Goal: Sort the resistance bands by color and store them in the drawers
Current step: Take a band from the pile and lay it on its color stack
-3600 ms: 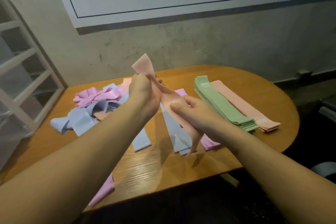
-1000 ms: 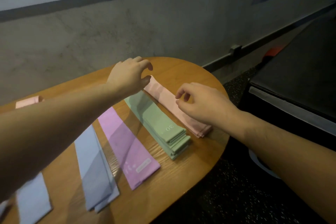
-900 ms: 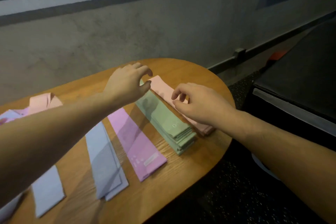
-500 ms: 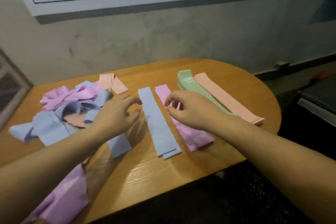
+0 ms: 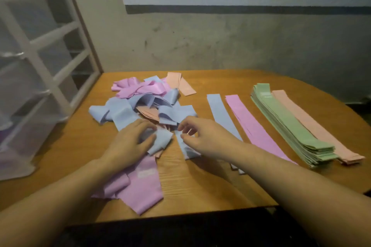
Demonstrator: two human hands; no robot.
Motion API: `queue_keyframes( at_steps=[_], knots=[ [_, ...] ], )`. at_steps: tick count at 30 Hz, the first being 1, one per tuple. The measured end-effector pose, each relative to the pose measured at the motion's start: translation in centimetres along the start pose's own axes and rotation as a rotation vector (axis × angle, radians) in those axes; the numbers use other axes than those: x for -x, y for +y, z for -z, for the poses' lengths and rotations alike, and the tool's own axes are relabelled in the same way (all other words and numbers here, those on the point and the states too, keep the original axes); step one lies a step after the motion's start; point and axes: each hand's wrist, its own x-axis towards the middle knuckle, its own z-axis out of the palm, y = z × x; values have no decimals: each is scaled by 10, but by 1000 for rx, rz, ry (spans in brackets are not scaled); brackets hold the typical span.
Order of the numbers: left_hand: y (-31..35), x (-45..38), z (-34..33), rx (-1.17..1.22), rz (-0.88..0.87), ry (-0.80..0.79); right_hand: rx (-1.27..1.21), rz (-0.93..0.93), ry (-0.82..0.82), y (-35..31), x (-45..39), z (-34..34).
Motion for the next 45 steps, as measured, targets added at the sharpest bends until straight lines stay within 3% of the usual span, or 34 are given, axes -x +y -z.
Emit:
queue_keyframes(
  at_steps=[6,10,13,20,24,30,36,41,45],
  knots=[
    [-10,-15,-5,235,118,149,-127,81,45,-14,-31,-30],
    [-11,-22,-10,241,161,186,-247,166,117,-25,-56,-43],
    [-14,-23,-12,253,174,193,-267,151,84,-31,-79,-52],
    [-20,-26,-14,320,272,238,52,-42,59,-23,-121,-58],
    [-20,-26,-15,300,277,228,257,-94,-49,-7,-135,-59],
    [-20,-26,-14,304,277,223,220,-117,-86,5,-144,-60],
    [-19,-25,-13,293,256,217,40,-69,6,11,-138,-60],
    [-17,-23,-10,349,204,254,189,44,179,-7,-118,-56],
    [-15,-21,-8,396,214,248,65,121,226,-17,-106,-50]
  ],
)
